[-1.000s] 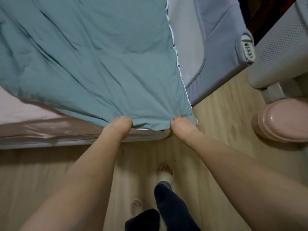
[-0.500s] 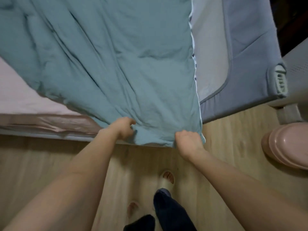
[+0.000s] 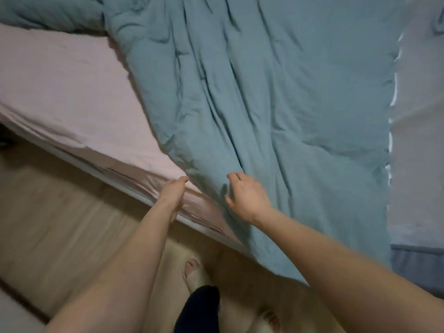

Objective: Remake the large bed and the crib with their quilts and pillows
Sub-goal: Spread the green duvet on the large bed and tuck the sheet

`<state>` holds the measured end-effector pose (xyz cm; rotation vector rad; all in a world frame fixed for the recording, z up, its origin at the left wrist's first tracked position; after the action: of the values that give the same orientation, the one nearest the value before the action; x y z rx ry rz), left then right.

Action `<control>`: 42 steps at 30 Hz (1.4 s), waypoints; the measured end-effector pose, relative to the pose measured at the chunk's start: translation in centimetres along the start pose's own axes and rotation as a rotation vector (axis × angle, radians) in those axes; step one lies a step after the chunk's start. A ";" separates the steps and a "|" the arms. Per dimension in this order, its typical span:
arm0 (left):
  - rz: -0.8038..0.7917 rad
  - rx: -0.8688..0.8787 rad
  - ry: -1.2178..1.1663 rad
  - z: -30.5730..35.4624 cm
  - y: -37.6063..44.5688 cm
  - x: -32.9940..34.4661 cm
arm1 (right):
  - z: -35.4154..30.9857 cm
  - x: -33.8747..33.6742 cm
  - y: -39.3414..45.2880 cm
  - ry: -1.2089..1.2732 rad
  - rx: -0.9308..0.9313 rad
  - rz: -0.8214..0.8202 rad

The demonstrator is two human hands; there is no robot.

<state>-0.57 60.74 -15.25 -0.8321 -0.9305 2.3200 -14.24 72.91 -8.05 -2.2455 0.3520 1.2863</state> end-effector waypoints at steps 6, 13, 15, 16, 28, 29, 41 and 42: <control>-0.112 -0.138 -0.363 1.2 6.5 -0.8 | -4.8 3.1 9.2 -0.095 -0.054 0.027; -0.196 -0.155 -0.388 3.7 14.0 -2.2 | -4.1 5.8 17.7 -0.177 0.139 0.003; -0.227 -0.174 -0.414 4.2 15.3 -1.8 | -2.5 5.0 19.1 0.027 0.213 0.062; -0.242 -0.177 -0.423 4.4 15.4 -1.3 | -1.4 4.5 19.1 0.200 0.274 0.093; -0.451 -0.158 -0.595 13.6 9.9 3.2 | 3.0 -0.1 15.4 1.421 0.701 0.116; -0.386 -0.142 -0.568 13.7 10.1 2.5 | 3.2 -0.6 15.4 1.373 0.683 0.125; 0.318 0.433 -0.085 19.8 2.5 -11.7 | -12.2 -11.1 11.1 0.196 -0.155 0.480; 0.313 0.442 -0.101 20.1 1.6 -12.3 | -13.5 -10.0 10.7 0.134 -0.154 0.419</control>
<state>-6.39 43.25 -0.44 -0.7130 -0.3094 2.7121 -14.64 56.24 2.74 -2.4817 0.8354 1.4076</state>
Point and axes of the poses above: each hand's wrist, its own y-axis towards the middle knuckle, its own x-axis out of the palm, z = x × y, the point moved 10 cm from there along y, towards the middle knuckle, and after that the axes turned 7 degrees about y, right-handed, at the moved point
